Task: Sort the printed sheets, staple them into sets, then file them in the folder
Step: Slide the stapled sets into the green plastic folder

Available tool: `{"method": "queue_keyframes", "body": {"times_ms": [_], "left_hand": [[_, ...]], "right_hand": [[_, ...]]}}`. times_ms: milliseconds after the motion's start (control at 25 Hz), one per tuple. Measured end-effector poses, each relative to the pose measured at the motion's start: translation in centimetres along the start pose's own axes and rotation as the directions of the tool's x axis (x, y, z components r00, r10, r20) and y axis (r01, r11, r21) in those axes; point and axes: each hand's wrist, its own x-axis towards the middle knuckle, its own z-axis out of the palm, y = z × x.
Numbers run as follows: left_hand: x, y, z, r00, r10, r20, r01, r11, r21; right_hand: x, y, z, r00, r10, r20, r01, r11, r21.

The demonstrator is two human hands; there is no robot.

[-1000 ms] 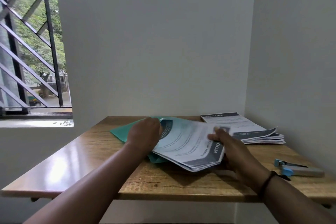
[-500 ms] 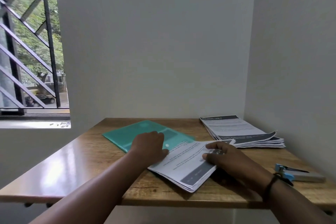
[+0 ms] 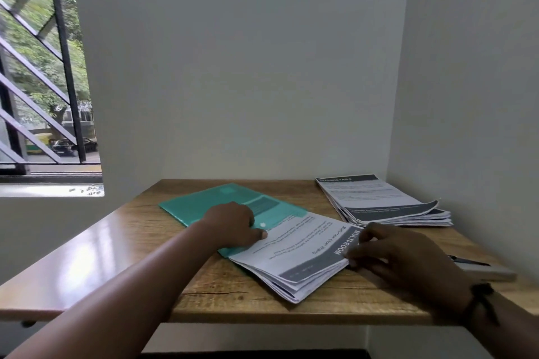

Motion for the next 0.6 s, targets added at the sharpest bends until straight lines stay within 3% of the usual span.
{"method": "queue_keyframes", "body": {"times_ms": [160, 600], "left_hand": [[-0.2, 0.4, -0.3, 0.993, 0.086, -0.075, -0.080, 0.994, 0.067], [0.5, 0.2, 0.5, 0.988, 0.037, -0.148, -0.024, 0.995, 0.093]], "right_hand": [[0.9, 0.0, 0.7, 0.960, -0.262, -0.097, 0.250, 0.961, -0.121], [3.5, -0.2, 2.6, 0.895, -0.444, -0.037, 0.422, 0.871, -0.251]]}}
